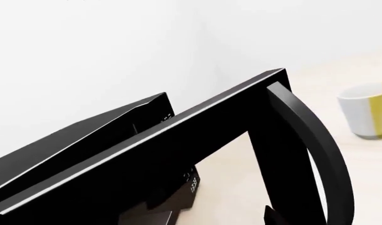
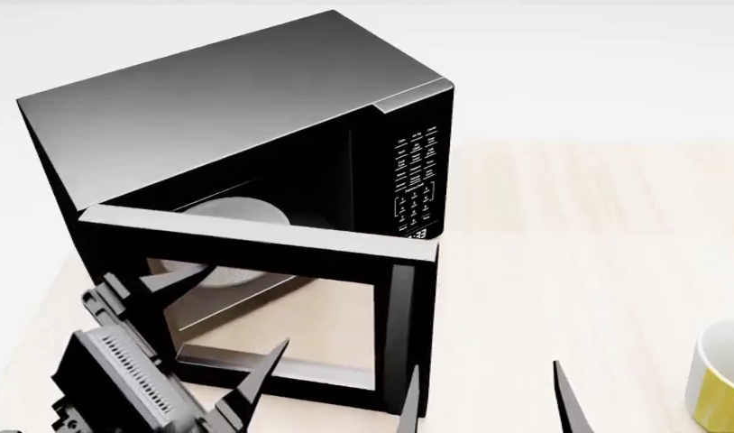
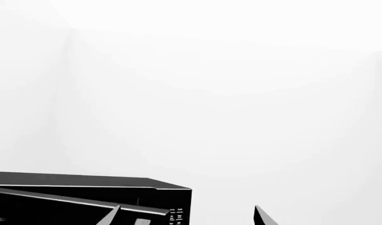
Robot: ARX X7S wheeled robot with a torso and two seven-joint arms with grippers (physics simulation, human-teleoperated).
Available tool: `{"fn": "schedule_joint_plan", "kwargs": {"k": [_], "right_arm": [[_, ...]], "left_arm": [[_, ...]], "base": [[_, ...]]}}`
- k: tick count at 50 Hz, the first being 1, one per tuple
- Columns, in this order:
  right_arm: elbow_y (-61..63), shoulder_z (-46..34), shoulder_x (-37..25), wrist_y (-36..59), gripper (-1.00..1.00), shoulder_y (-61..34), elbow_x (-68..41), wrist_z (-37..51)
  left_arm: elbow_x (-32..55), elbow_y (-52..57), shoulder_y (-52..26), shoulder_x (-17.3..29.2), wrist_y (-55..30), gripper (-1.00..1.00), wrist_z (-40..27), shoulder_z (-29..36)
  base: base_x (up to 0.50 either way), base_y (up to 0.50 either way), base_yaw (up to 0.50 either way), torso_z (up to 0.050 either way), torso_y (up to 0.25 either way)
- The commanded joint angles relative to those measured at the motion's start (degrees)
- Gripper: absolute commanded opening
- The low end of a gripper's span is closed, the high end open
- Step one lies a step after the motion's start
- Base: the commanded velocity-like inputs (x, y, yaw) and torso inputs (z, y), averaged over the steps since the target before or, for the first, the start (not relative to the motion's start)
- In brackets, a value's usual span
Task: Close the microwave.
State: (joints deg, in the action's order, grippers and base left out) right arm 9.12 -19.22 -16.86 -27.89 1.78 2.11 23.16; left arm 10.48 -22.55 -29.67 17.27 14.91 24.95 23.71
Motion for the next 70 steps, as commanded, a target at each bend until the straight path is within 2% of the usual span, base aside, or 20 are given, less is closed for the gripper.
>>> {"fn": "schedule_joint_plan", "kwargs": {"k": [1, 43, 70], "right_arm": [[0.3, 0.7, 0.5, 0.3, 1.0, 0.0, 0.7, -0.7], [0.1, 0.0, -0.1, 0.1, 1.0, -0.1, 0.4, 0.2], [0.0, -0.4, -0.5, 0.3, 1.0, -0.4, 0.2, 0.8]], "left_arm": [[-0.3, -2.4, -1.8, -2.0, 2.3, 1.0, -1.0, -1.9], [-2.6, -11.6, -6.6, -5.3, 6.8, 1.0, -7.9, -3.3], [-4.1, -23.3, -11.0, -7.8, 12.8, 1.0, -13.0, -4.4]], "base": [[0.0, 0.0, 0.0, 0.0, 0.0], [0.0, 0.0, 0.0, 0.0, 0.001], [0.0, 0.0, 0.0, 0.001, 0.001]]}}
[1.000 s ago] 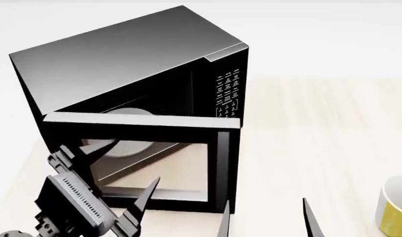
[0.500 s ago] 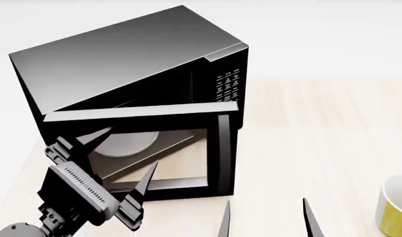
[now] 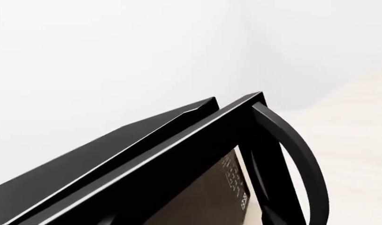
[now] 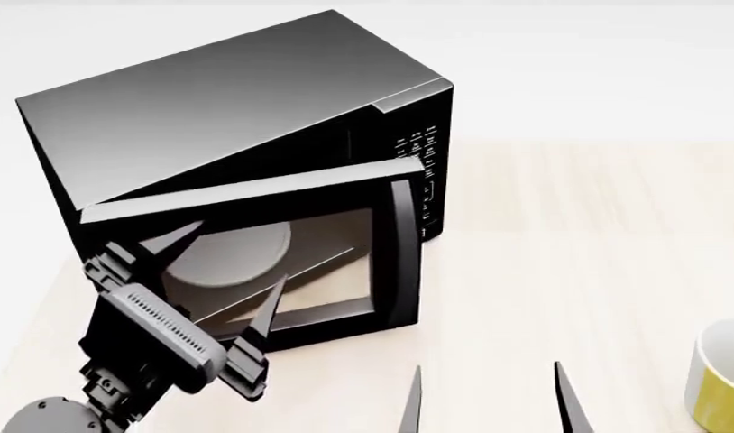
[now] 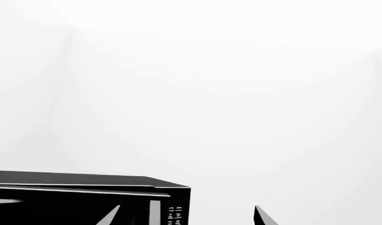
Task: Close the microwave.
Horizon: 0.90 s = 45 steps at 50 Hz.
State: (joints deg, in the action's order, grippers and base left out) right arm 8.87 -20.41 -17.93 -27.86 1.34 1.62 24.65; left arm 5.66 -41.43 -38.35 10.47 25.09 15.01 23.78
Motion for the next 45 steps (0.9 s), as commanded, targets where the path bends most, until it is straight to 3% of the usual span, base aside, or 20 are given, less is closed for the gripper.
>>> {"fn": "schedule_joint_plan", "kwargs": {"k": [1, 45], "right_arm": [[0.4, 0.8, 0.5, 0.3, 1.0, 0.1, 0.7, -0.7], [0.2, -0.4, -0.1, 0.3, 1.0, 0.1, 0.5, -0.2]], "left_arm": [[0.5, -5.3, -2.6, -1.1, 3.1, 1.0, -3.3, -4.5], [-0.5, -16.7, -6.2, -2.5, 9.9, 1.0, -10.6, -5.5]], "base": [[0.0, 0.0, 0.0, 0.0, 0.0], [0.0, 0.0, 0.0, 0.0, 0.0]]}}
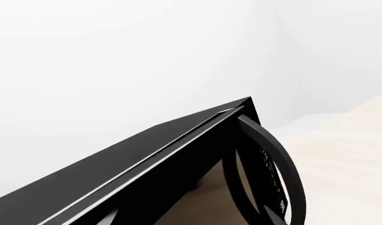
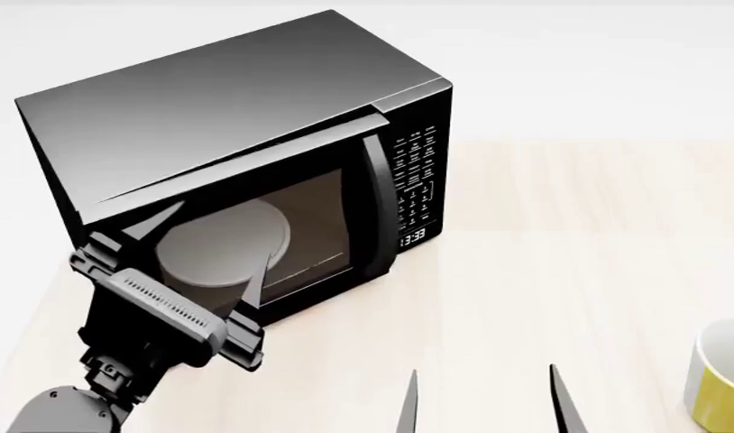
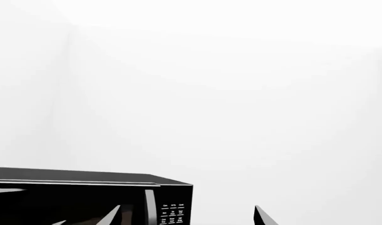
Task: Close the microwave.
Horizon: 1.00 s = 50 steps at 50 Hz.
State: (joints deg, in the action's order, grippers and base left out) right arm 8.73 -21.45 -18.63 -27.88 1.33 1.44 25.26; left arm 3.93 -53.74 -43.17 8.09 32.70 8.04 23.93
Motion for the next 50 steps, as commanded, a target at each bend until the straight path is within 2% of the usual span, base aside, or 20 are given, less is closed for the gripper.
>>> {"fn": "schedule_joint_plan", "kwargs": {"k": [1, 17, 22, 24, 29, 37, 50], "right_arm": [[0.3, 0.6, 0.6, 0.3, 1.0, 0.1, 0.7, -0.8], [-0.1, 0.2, 0.4, 0.1, 1.0, 0.0, 0.5, -0.7], [0.0, 0.1, 0.3, 0.3, 1.0, 0.0, 0.6, -0.6], [0.0, 0.0, 0.3, 0.4, 1.0, 0.0, 0.5, -0.6], [-0.2, -0.1, 0.3, 0.1, 1.0, 0.0, 0.6, -0.5], [-0.1, -0.2, 0.2, 0.2, 1.0, 0.0, 0.6, -0.3], [-0.3, -0.3, 0.1, 0.4, 1.0, -0.1, 0.4, 0.0]], "left_arm": [[1.1, -5.6, -1.7, -0.2, 3.0, 1.0, -4.1, -5.8], [1.7, -6.0, -1.0, -0.3, 2.7, 1.0, -6.8, -6.6], [0.8, 12.1, 7.6, 2.1, -9.9, 1.0, -7.4, -4.7], [2.7, 26.1, 15.5, 4.3, -18.8, 1.0, -5.7, -3.3], [3.8, 42.2, 26.1, 7.5, -26.8, 1.0, -5.1, -0.9], [3.8, 52.8, 32.4, 9.8, -29.6, 1.0, -5.6, 0.5], [3.0, 55.6, 33.9, 11.7, -27.8, 1.0, -9.7, -3.0]], "base": [[0.0, 0.0, 0.0, 0.0, 0.0], [0.0, 0.0, 0.0, 0.0, 0.0], [0.0, 0.0, 0.0, 0.0, 0.0], [0.0, 0.0, 0.0, 0.0, 0.0], [0.0, 0.0, 0.0, 0.0, 0.0], [0.0, 0.0, 0.0, 0.0, 0.0], [0.0, 0.0, 0.0, 0.0, 0.0]]}}
